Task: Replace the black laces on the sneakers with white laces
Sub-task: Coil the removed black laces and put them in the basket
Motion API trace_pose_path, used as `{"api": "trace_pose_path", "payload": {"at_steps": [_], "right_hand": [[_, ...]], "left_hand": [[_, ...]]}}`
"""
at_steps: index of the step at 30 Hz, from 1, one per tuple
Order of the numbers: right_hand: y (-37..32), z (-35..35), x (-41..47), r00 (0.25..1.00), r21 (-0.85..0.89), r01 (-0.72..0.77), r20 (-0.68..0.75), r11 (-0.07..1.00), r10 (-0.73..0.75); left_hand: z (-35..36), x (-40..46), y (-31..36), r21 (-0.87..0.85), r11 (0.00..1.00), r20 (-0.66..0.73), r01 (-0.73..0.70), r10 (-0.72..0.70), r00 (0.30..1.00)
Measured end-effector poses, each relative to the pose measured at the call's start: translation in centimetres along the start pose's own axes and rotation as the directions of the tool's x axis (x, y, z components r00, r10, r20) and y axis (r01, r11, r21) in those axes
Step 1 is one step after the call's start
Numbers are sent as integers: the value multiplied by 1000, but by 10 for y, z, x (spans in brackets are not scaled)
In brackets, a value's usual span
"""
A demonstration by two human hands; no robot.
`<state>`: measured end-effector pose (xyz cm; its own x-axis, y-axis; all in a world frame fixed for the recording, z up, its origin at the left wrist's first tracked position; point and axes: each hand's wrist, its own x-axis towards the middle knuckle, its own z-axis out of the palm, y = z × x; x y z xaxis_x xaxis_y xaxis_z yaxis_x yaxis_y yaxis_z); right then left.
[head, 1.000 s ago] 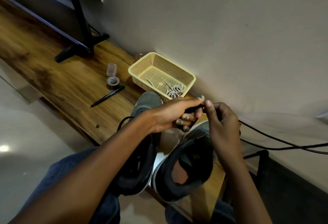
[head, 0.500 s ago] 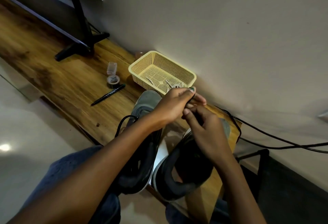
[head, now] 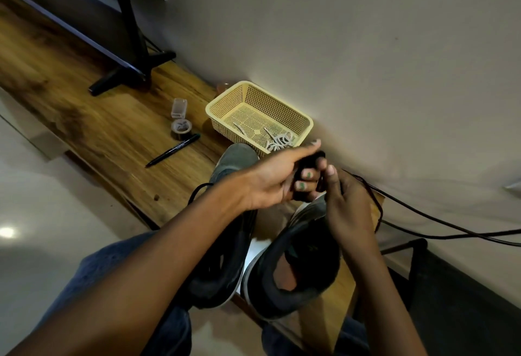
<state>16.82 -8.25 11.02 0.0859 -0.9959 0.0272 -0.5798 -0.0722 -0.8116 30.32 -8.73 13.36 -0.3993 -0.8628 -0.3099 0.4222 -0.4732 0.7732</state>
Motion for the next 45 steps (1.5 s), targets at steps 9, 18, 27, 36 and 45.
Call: {"api": "trace_pose_path", "payload": {"at_steps": [9,18,27,36,45], "right_hand": [[-7,13,-11,955,-162,227,228,960,-188],[-8,-4,-3,975,22,119,-193,993,-113],[-1,0,0,1000,99,-5,-4,995,5],[-7,10,-10,953,-107,244,213,964,-217],[-4,-2,-3,974,22,112,-199,993,-106]], "left_hand": [[-10,10,-11,455,849,-222,-268,399,890],[-9,0,-11,622,783,-165,-13,148,975],[-2,2,0,-281,958,31,-52,63,998],[-6,10,-12,450,853,-259,-266,409,875],[-8,4,-15,587,809,-217,20,134,967]]}}
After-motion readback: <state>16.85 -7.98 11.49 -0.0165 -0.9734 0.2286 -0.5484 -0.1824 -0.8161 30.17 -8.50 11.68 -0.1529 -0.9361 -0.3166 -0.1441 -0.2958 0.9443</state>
